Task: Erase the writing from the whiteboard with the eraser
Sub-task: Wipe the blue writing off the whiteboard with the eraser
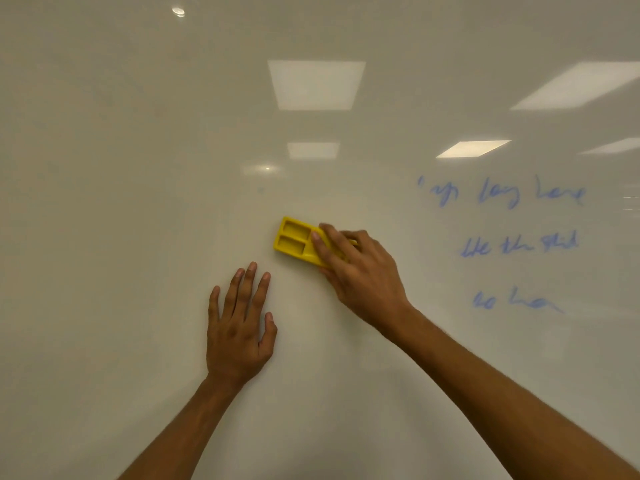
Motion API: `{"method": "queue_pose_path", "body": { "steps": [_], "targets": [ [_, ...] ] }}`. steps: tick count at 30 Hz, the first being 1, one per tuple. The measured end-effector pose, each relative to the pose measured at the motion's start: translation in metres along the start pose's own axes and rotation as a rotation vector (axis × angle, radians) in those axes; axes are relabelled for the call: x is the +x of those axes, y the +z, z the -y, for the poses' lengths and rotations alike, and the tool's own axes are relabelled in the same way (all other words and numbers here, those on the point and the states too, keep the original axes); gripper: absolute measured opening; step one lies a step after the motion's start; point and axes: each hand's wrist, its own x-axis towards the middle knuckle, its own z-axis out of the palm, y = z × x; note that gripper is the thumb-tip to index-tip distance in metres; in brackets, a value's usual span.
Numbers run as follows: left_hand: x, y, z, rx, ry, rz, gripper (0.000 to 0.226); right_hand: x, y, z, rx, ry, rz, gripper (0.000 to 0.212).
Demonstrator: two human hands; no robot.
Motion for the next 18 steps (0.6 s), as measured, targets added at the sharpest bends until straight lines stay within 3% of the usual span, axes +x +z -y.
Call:
{"method": "queue_pose_path", "body": {
  "steps": [7, 13, 18],
  "targets": [
    [0.004, -0.004, -0.004, -0.01, -0.014, -0.05, 0.064, -0.067, -0.008, -0.038, -0.023, 0.02, -0.012, 0.041],
    [0.028, -0.009, -0.035, -0.06, -0.145, -0.072, 0.07, -0.117, -0.021, -0.076, -0.058, 0.091, -0.025, 0.04],
    [0.052, -0.007, -0.072, -0.087, 0.043, -0.023, 0.079, -0.158, -0.03, -0.107, -0.103, 0.162, -0.022, 0.04]
  ]
}}
